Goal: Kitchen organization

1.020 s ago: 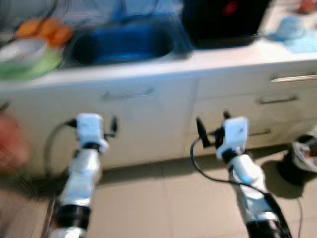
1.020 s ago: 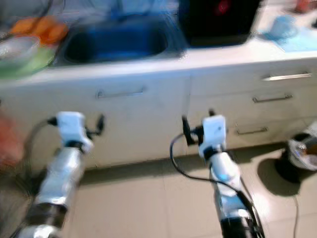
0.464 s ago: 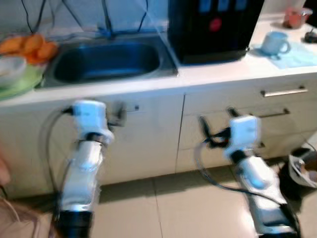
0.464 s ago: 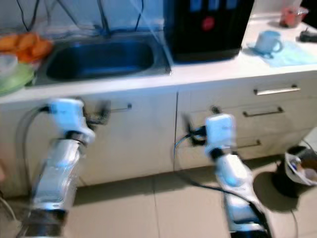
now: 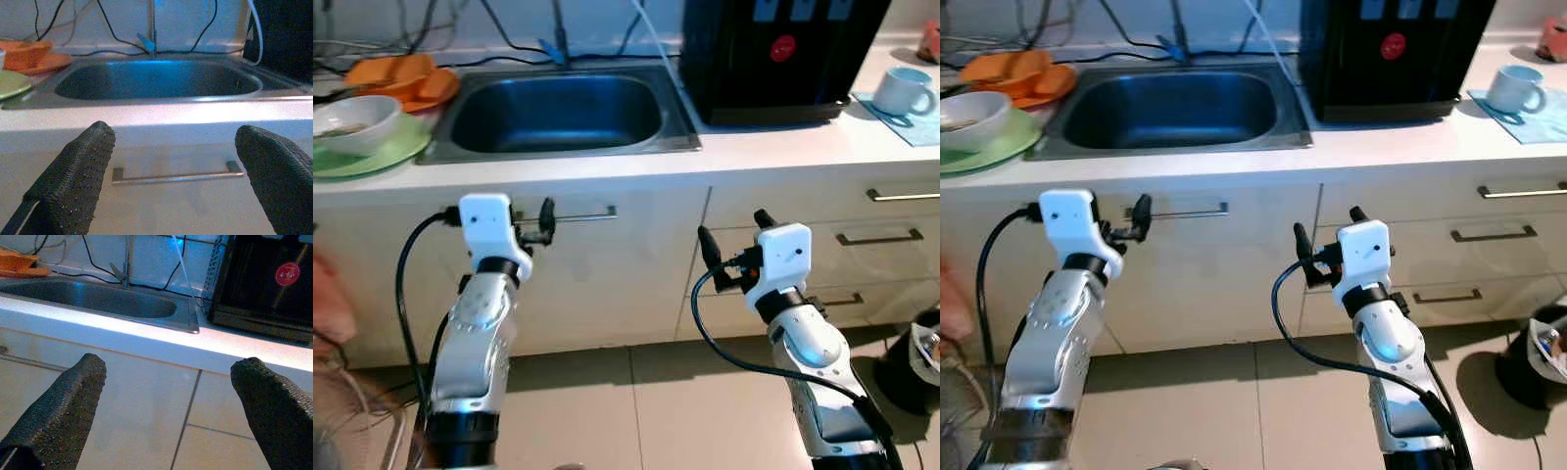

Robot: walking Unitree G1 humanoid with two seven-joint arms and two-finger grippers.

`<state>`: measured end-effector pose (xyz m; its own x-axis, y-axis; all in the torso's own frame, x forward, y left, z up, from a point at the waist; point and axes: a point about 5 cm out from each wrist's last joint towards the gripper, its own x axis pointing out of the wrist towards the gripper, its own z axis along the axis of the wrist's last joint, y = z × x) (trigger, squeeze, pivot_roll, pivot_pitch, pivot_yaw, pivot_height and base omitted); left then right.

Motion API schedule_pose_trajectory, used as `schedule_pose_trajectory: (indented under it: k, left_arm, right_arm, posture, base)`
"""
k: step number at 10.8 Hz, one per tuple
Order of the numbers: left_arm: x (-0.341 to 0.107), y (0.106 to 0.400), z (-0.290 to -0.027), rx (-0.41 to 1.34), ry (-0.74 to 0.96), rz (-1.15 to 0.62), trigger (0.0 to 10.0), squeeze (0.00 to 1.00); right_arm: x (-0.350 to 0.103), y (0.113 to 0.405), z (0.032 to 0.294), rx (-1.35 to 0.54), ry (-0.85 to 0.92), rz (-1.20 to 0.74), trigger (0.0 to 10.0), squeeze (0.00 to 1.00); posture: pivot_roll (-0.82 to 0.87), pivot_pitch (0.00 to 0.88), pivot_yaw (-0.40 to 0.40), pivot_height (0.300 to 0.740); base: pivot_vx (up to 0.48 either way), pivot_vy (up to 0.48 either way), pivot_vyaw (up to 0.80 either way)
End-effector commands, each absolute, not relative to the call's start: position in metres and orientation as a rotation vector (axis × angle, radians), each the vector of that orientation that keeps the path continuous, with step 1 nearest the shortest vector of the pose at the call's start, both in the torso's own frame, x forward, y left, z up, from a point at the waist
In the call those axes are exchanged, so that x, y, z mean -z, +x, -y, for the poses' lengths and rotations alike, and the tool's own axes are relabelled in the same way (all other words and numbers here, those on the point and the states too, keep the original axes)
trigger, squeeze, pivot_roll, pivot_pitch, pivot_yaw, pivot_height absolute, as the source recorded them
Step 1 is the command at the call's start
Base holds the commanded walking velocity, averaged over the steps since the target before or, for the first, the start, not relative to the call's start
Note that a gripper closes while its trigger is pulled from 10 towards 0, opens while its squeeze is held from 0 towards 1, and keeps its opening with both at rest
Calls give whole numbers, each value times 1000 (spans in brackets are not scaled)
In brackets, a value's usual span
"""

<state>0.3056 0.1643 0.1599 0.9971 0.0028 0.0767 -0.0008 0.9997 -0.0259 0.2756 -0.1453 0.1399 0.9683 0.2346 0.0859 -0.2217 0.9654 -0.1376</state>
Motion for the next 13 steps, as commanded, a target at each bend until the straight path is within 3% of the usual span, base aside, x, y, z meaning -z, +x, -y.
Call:
schedule_pose_trajectory:
  k: [1, 5, 13]
  left_arm:
    - [-169, 307, -164, -5, -34, 98, 10000, 0]
    - [-168, 310, -164, -20, -46, 75, 10000, 0]
    - [-171, 311, -160, -5, -66, 79, 10000, 0]
  right_arm:
    - [-145, 276, 147, -224, -127, 116, 10000, 0]
    - [-146, 278, 146, -220, -120, 115, 10000, 0]
    - [-145, 277, 144, -214, -106, 108, 10000, 0]
  posture:
    - [111, 0, 38, 740]
    - [109, 0, 41, 740]
    - [108, 0, 45, 740]
  base:
    - [0, 476, 0]
    - [0, 476, 0]
    - [0, 111, 0]
